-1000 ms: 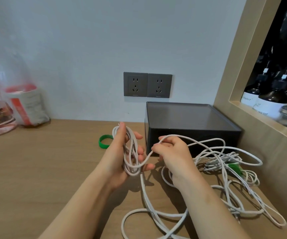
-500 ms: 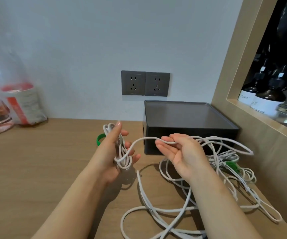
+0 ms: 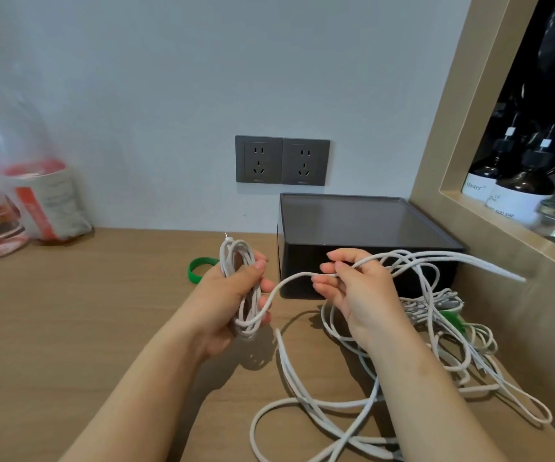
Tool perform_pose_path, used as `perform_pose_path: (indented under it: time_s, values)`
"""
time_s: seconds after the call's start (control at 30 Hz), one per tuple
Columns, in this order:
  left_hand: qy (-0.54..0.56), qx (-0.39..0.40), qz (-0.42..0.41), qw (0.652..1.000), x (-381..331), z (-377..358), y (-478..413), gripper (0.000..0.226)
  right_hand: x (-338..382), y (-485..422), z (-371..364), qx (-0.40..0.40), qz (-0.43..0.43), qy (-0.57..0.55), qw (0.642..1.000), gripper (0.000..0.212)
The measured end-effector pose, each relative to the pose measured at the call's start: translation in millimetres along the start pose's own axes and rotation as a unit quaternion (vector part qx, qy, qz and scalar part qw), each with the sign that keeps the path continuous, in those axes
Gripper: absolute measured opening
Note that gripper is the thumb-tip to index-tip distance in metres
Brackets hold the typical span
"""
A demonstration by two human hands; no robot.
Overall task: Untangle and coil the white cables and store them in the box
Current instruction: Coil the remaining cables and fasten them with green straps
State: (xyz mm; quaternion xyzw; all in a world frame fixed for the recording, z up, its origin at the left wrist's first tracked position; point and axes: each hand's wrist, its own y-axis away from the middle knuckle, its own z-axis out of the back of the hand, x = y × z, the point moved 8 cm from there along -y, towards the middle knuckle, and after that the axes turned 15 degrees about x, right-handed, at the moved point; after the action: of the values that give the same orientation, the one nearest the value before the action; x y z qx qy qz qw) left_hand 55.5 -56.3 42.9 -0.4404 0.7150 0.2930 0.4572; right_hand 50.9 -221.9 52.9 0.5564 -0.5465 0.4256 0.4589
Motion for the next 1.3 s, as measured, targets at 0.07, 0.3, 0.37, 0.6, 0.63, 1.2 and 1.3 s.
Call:
perform_pose_path:
  time_s: [0.07,0.3,0.37,0.6,0.63,1.2,1.3]
  values:
    - [0.026,0.025,0.012,0.999,3,-7,0,0.012,-5,0,-1,0.001,-0.012,-0.071,0.997,0.017]
    - [-0.265,-0.089,-0.082,0.957,-17,9,0,0.007,-27,10,-27,0.105,-0.154,-0.033,0.982,0.035]
    - [-0.34,-0.112,-0.102,0.928,-22,7,2,0.005,-31,11,-29,0.107,-0.176,0.014,0.978,0.03]
    - [-0.389,-0.11,-0.117,0.907,-21,-3,2,0.01,-28,14,-32,0.117,-0.155,-0.006,0.981,0.009]
    - [-0.346,-0.117,-0.12,0.923,-21,0,3,0.009,-26,14,-31,0.116,-0.147,0.025,0.982,0.007]
    - [-0.195,0.018,0.04,0.98,9,-3,-1,0.013,-3,10,-33,0.074,0.014,0.172,0.982,0.007]
    - [-0.159,0.029,0.056,0.985,12,-2,-2,0.013,-2,8,-32,0.073,0.028,0.229,0.97,0.009]
